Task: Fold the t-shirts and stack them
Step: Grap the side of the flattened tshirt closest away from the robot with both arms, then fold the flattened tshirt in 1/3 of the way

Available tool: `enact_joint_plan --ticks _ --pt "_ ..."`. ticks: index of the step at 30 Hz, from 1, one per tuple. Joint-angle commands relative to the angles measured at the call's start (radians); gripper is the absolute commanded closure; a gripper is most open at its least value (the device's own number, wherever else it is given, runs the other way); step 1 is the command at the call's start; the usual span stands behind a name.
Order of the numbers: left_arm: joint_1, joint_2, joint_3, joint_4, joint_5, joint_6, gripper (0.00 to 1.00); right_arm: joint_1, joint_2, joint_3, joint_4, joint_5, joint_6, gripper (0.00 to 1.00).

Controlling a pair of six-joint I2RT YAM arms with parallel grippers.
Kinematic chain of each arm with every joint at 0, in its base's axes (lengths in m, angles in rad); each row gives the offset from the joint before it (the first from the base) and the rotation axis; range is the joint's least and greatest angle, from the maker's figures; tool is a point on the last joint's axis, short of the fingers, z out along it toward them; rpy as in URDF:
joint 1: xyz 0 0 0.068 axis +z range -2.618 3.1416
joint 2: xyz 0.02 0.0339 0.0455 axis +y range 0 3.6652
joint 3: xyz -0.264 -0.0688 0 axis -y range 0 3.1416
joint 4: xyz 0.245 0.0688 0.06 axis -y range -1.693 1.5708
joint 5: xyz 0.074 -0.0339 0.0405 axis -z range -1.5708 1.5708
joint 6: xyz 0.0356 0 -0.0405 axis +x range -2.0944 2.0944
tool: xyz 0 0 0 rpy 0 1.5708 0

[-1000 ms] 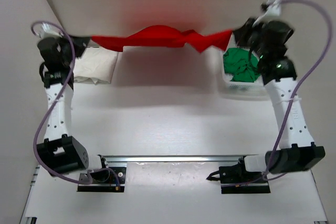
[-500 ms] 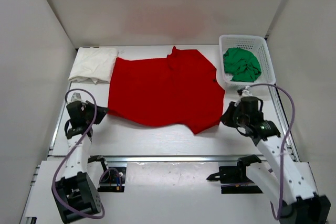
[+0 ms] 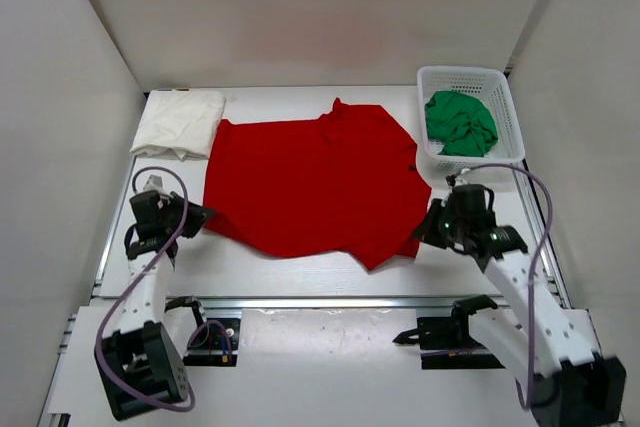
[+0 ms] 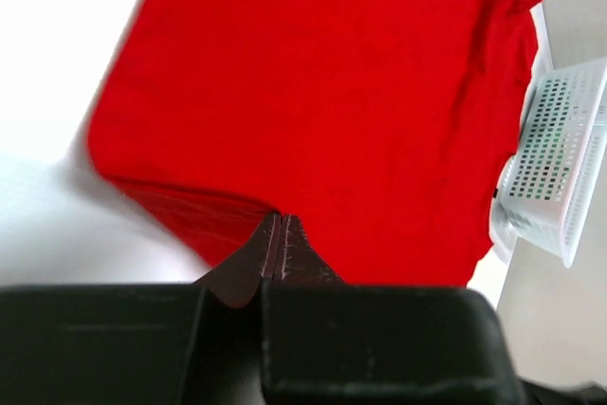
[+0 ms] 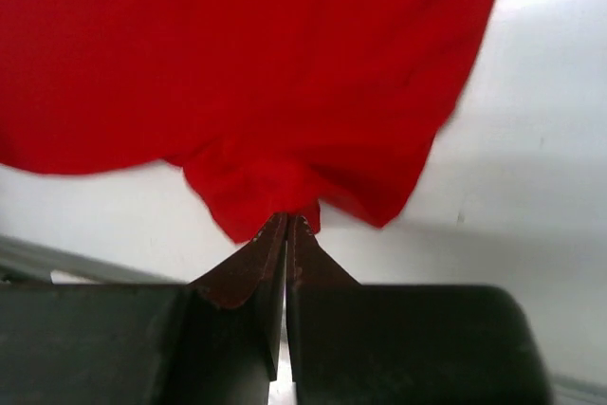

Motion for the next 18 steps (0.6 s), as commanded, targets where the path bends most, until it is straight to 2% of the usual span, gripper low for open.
enact_joint_plan --ticks 1,7,10,18 --pt "-0.057 0.087 0.088 0.120 -0.072 -0.066 1.00 -0.065 0.156 0.096 0.217 -0.017 -0.041 1.00" --pt "-0.045 0.291 0.177 0.208 -0.089 -0.115 1.00 -0.098 0.445 0.280 0.334 0.012 -0.078 1.00" --pt "0.020 0.377 0.166 0.312 -0.031 -0.171 1.00 -0.135 0.587 0.357 0.378 -0.011 -0.069 1.00" --pt "-0.006 0.521 0.282 0.304 -0.116 -0.155 1.00 -0.139 0.829 0.564 0.409 -0.005 -0.078 1.00"
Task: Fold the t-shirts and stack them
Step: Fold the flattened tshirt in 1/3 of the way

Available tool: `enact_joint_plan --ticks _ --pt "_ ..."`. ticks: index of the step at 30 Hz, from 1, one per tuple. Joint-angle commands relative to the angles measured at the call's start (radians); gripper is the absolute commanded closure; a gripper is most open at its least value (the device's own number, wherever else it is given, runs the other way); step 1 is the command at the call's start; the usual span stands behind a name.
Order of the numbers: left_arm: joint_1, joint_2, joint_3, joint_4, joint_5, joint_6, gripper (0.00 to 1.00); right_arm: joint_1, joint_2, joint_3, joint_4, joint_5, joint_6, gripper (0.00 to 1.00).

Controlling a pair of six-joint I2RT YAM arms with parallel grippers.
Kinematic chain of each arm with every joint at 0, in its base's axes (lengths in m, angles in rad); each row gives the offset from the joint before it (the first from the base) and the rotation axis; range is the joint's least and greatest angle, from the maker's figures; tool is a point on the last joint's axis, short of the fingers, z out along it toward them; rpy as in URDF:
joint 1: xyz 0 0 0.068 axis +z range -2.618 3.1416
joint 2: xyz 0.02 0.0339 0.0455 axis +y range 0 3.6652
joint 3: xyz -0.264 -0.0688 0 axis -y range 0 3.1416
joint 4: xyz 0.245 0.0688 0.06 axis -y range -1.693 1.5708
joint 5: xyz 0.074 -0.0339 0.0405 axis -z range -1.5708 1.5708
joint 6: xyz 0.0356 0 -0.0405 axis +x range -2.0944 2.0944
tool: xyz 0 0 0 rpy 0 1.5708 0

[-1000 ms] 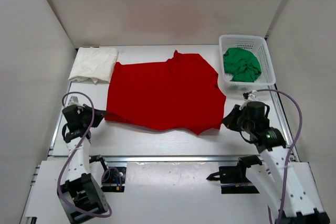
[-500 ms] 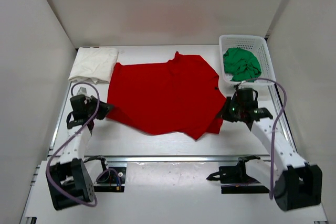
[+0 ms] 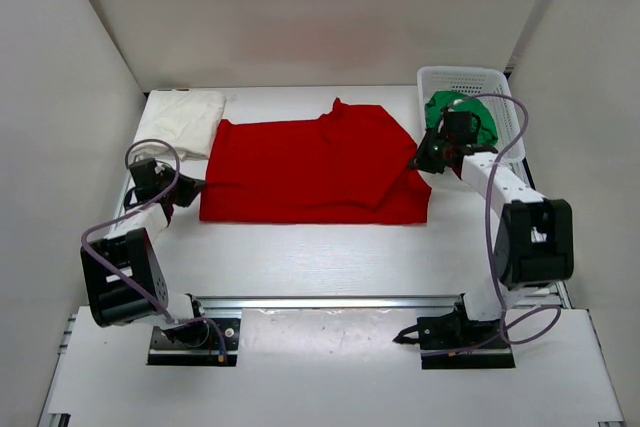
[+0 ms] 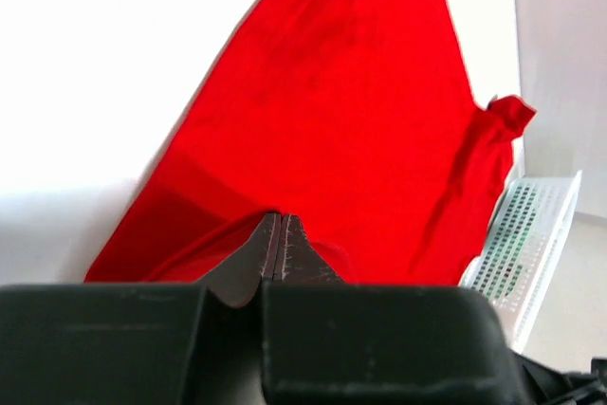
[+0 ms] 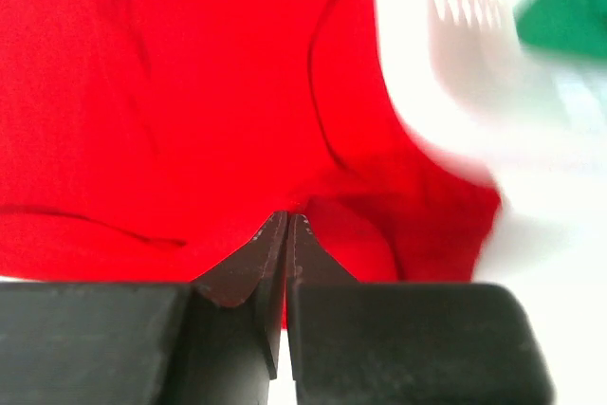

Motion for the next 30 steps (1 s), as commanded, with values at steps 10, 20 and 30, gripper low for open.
enact_joint_plan --ticks 10,20,30 --pt "0.007 0.137 0.110 0.067 -0.008 0.009 0.77 0.018 0.310 0.342 0.032 0.016 -0.041 1.00" --pt "0.026 -0.079 -0.040 0.009 0.008 0.065 0.54 0.000 0.201 0.283 0.052 0.019 -0.009 0.65" --pt "0.038 -0.127 -0.226 0.013 0.053 0.072 0.49 -0.051 -0.269 -0.420 0.356 0.042 0.105 0.99"
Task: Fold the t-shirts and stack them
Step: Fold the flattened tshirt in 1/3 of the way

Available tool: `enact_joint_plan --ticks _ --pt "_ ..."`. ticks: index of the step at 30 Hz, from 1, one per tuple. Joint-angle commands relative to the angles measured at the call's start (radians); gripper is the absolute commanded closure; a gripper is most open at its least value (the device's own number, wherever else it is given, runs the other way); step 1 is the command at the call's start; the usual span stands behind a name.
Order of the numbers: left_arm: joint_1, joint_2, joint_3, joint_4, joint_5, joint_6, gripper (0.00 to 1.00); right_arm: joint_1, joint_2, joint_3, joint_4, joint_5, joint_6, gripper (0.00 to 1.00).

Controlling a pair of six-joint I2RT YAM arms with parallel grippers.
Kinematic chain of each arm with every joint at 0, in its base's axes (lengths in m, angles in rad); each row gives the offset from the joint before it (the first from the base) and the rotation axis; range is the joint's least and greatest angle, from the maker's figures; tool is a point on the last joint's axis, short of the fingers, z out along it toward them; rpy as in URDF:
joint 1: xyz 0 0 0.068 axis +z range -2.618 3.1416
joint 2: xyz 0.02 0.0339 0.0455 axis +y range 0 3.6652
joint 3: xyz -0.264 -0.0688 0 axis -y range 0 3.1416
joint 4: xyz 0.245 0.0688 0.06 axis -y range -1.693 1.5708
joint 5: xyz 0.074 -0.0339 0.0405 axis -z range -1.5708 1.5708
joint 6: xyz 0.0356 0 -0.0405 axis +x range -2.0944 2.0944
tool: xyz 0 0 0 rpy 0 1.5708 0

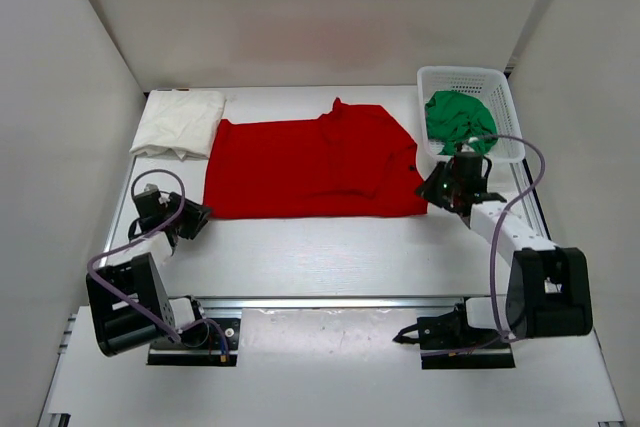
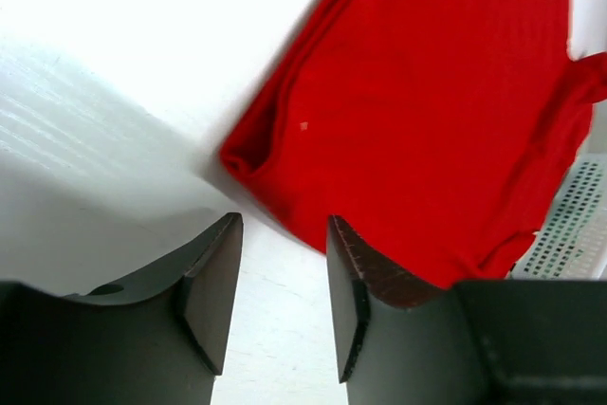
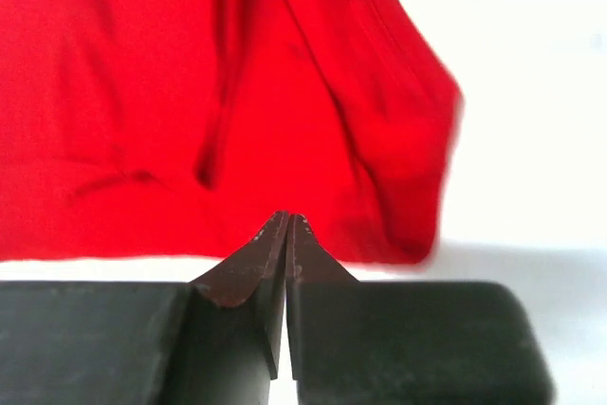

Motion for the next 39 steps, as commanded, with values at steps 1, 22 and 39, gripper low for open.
enact_joint_plan --ticks 1,22,39 --pt "-0.007 0.030 -0.010 0.028 0.040 0.002 0.47 -0.034 -0.066 -0.108 0.145 0.023 0.040 0.93" --pt "-0.050 0.150 0.020 0.131 -0.020 -0.075 1.00 -0.097 0.047 -0.204 0.191 -0.001 0.120 1.00" --pt "0.077 -0.403 -0.232 -0.283 0.073 0.091 0.31 -0.152 -0.599 -0.457 -0.247 -0.083 0.183 0.70"
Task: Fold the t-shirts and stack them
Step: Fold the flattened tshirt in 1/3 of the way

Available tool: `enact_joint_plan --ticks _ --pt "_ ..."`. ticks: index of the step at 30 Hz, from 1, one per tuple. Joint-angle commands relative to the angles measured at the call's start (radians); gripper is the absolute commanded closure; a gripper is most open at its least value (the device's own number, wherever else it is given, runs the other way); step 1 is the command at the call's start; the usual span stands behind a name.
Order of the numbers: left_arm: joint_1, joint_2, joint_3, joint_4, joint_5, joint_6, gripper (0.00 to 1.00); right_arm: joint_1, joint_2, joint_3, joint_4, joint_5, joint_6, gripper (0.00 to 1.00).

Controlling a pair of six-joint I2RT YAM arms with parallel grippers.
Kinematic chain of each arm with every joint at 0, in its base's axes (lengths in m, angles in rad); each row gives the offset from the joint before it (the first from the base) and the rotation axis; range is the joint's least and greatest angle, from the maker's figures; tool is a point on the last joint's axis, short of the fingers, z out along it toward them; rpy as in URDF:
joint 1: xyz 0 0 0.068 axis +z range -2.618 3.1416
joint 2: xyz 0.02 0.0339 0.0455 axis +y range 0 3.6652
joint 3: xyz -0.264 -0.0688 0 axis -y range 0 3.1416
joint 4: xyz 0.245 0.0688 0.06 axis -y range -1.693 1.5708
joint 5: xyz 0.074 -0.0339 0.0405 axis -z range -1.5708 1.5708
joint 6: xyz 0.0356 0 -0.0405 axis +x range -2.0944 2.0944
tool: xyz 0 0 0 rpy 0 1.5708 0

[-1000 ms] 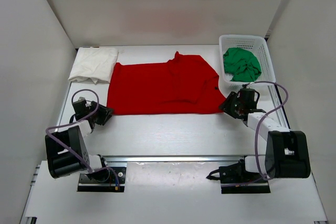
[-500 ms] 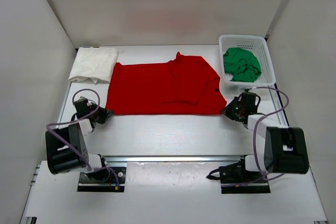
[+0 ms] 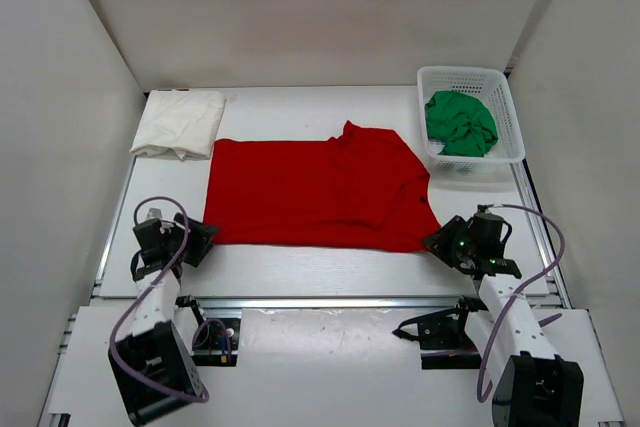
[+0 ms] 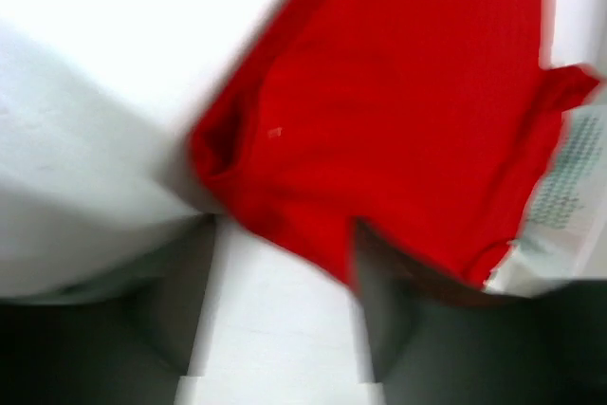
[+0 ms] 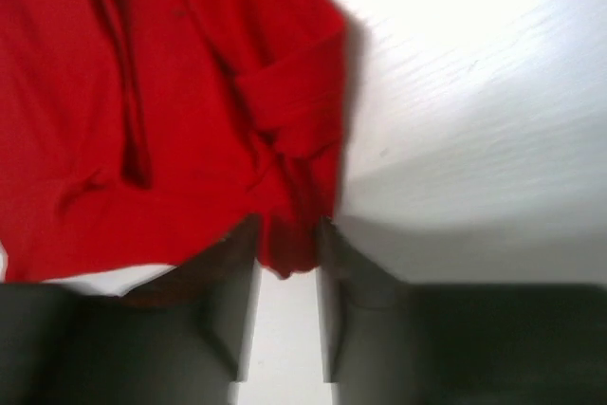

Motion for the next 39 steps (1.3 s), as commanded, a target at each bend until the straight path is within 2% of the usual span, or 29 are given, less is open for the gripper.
enact_joint_plan --ticks 1,2,3,6,7,8,9,10,11,12,13,15,16,18,19,20,23,25,30,32,34,36,38,39 --pt "0.027 -0.083 0.006 -0.116 -0.013 0.067 0.23 0.015 -0.028 0.053 -0.076 0.015 0.004 0.64" --pt "0.023 -0.078 0.044 -0.131 -0.025 0.080 0.13 0.014 -0.029 0.103 -0.102 0.040 -0.010 0.55" --pt "0.021 -0.074 0.067 -0.140 -0.024 0.094 0.09 0.027 -0.025 0.128 -0.119 0.060 -0.045 0.49" --pt "0.017 -0.060 0.183 -0.151 -0.036 0.114 0.03 0.060 -0.018 0.242 -0.165 0.114 -0.123 0.41" --pt "-0.014 -0.049 0.216 -0.136 -0.042 0.119 0.05 0.071 -0.014 0.277 -0.164 0.121 -0.148 0.41" --pt "-0.050 -0.038 0.243 -0.134 -0.053 0.120 0.07 0.079 -0.006 0.306 -0.147 0.124 -0.163 0.44" --pt "-0.099 -0.038 0.253 -0.103 -0.054 0.123 0.22 0.106 0.015 0.327 -0.132 0.121 -0.171 0.48" --pt "-0.120 -0.034 0.257 -0.092 -0.070 0.130 0.36 0.144 0.031 0.335 -0.120 0.118 -0.174 0.56" --pt "-0.164 -0.026 0.265 -0.087 -0.086 0.127 0.45 0.171 0.073 0.337 -0.078 0.112 -0.185 0.64" --pt "-0.208 -0.022 0.267 -0.067 -0.082 0.127 0.58 0.221 0.124 0.343 -0.037 0.097 -0.194 0.79" --pt "-0.231 -0.011 0.260 -0.038 -0.085 0.108 0.65 0.269 0.159 0.355 -0.024 0.103 -0.197 0.90" --pt "-0.371 0.015 0.260 0.014 -0.117 0.082 0.70 0.306 0.289 0.378 0.053 0.079 -0.196 0.98" --pt "-0.464 0.031 0.263 0.037 -0.142 0.065 0.71 0.329 0.323 0.381 0.071 0.068 -0.200 0.98" --pt "-0.593 0.080 0.267 0.104 -0.188 0.048 0.71 0.343 0.417 0.388 0.158 0.055 -0.197 0.91" --pt "-0.665 0.095 0.270 0.135 -0.200 0.042 0.71 0.359 0.437 0.388 0.184 0.055 -0.193 0.84" --pt "-0.689 0.124 0.276 0.172 -0.215 0.042 0.73 0.354 0.477 0.397 0.204 0.040 -0.193 0.77" --pt "-0.791 0.205 0.286 0.261 -0.202 0.041 0.74 0.376 0.573 0.403 0.261 0.009 -0.182 0.68" --pt "-0.819 0.265 0.299 0.290 -0.188 0.056 0.77 0.390 0.607 0.401 0.293 0.006 -0.171 0.67" --pt "-0.835 0.292 0.254 0.375 -0.163 0.065 0.85 0.412 0.667 0.382 0.332 0.019 -0.143 0.66" --pt "-0.825 0.293 0.234 0.389 -0.153 0.064 0.85 0.415 0.692 0.395 0.344 0.011 -0.136 0.67" --pt "-0.818 0.288 0.215 0.415 -0.128 0.062 0.86 0.421 0.715 0.407 0.345 0.009 -0.130 0.69" --pt "-0.764 0.293 0.187 0.460 -0.090 0.027 0.91 0.422 0.738 0.412 0.330 0.011 -0.131 0.80" --pt "-0.712 0.299 0.124 0.525 -0.003 -0.019 0.91 0.423 0.745 0.412 0.335 0.006 -0.122 0.83" --pt "-0.677 0.301 0.109 0.537 0.018 -0.033 0.92 0.423 0.744 0.417 0.338 -0.010 -0.120 0.88"
